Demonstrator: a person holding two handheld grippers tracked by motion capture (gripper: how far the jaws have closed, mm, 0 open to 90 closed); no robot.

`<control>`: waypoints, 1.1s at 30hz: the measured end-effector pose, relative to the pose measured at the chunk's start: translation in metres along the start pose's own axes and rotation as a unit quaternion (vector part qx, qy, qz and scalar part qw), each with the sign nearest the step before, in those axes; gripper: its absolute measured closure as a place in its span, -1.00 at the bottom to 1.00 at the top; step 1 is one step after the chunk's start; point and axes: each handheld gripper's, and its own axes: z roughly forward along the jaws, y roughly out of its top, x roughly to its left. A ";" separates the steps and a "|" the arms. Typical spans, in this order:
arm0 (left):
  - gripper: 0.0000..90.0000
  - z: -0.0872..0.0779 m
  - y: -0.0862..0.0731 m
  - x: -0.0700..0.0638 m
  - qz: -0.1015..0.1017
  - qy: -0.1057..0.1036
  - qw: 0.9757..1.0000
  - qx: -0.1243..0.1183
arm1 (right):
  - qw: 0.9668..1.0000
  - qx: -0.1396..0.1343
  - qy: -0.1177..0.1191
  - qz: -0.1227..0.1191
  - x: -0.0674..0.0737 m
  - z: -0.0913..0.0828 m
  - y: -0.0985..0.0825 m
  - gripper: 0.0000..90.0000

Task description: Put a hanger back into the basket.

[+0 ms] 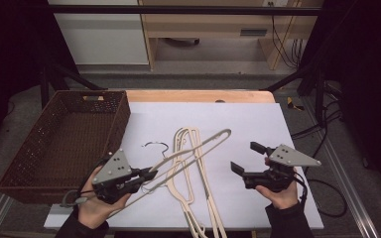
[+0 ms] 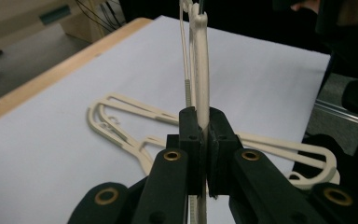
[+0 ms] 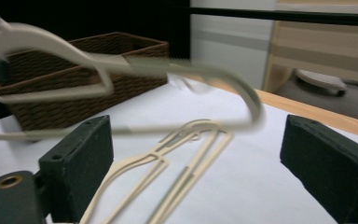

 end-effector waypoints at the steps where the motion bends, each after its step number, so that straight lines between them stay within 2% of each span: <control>1: 0.92 -0.004 0.004 0.001 0.001 0.005 1.000 -0.002 | 1.000 -0.001 -0.012 0.007 -0.006 -0.003 -0.002 -0.83; 3: 0.92 -0.015 0.014 0.005 0.004 0.017 1.000 -0.009 | 1.000 0.005 -0.026 0.016 -0.015 -0.008 -0.007 -0.84; 8: 0.92 -0.039 0.033 0.021 0.019 0.040 0.999 -0.022 | 0.999 0.011 -0.043 0.028 -0.023 -0.011 -0.012 -0.85; 11: 0.92 -0.054 0.040 0.042 0.021 0.061 0.998 -0.022 | 0.999 0.010 -0.044 0.029 -0.026 -0.012 -0.014 -0.87; 12: 0.92 -0.056 0.040 0.045 0.020 0.065 0.997 -0.022 | 0.998 0.012 -0.048 0.031 -0.026 -0.013 -0.014 -0.88; 14: 0.92 -0.064 0.041 0.063 0.014 0.075 0.997 -0.020 | 0.998 0.011 -0.049 0.029 -0.027 -0.014 -0.015 -0.89; 18: 0.92 -0.076 0.034 0.093 -0.003 0.090 0.996 -0.016 | 0.998 0.010 -0.057 0.035 -0.030 -0.016 -0.017 -0.90; 20: 0.92 -0.082 0.028 0.109 -0.008 0.112 0.994 -0.005 | 0.998 0.009 -0.058 0.035 -0.032 -0.017 -0.018 -0.90; 23: 0.92 -0.087 0.018 0.128 -0.016 0.129 0.992 0.003 | 0.997 0.011 -0.061 0.039 -0.034 -0.017 -0.019 -0.90; 28: 0.92 -0.096 -0.001 0.156 -0.032 0.143 0.989 0.011 | 0.997 0.014 -0.059 0.040 -0.033 -0.016 -0.020 -0.90; 31: 0.92 -0.100 -0.015 0.173 -0.041 0.160 0.986 0.026 | 0.997 0.015 -0.059 0.038 -0.034 -0.016 -0.020 -0.91; 33: 0.92 -0.103 -0.025 0.183 -0.046 0.167 0.985 0.027 | 0.997 0.015 -0.059 0.038 -0.034 -0.016 -0.020 -0.91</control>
